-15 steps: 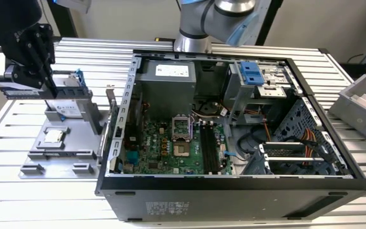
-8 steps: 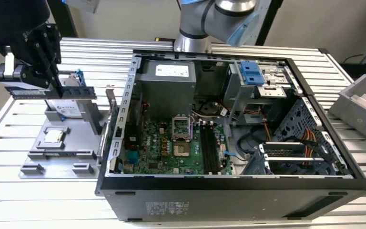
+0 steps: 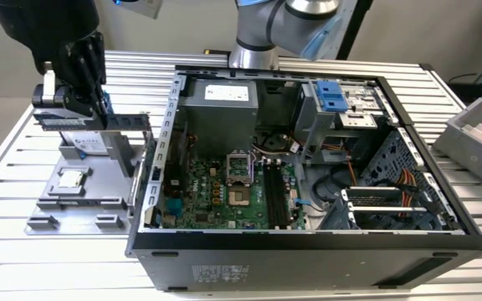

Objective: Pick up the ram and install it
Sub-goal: 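Pick up the ram and move it above insertion slot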

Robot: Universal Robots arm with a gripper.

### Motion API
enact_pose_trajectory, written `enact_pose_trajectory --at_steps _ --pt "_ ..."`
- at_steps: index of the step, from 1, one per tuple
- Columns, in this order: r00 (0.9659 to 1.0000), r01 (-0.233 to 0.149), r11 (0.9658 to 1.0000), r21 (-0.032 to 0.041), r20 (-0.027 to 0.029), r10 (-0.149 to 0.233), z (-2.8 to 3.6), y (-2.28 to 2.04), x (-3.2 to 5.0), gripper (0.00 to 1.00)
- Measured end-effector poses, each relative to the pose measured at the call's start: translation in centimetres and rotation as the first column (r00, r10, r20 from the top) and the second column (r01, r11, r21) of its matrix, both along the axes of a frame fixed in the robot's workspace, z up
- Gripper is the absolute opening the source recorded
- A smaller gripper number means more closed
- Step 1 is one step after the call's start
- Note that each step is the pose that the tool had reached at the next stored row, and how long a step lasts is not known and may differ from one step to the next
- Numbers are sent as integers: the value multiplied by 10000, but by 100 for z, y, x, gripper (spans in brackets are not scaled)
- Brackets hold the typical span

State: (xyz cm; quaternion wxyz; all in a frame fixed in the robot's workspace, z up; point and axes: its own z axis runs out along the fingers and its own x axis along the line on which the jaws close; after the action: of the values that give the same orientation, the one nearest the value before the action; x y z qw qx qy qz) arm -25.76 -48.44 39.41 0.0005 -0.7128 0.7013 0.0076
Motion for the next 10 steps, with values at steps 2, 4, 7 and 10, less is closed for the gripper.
enact_pose_trajectory --at_steps 2,4,7,10 --pt "10000 -1 10000 1 -1 1 -1 0 38 0" --pt "10000 0 10000 0 -3 0 0 0 76 0" --pt "10000 -1 10000 0 -7 1 0 0 135 0" --pt "10000 -1 10000 0 -9 1 0 0 195 0"
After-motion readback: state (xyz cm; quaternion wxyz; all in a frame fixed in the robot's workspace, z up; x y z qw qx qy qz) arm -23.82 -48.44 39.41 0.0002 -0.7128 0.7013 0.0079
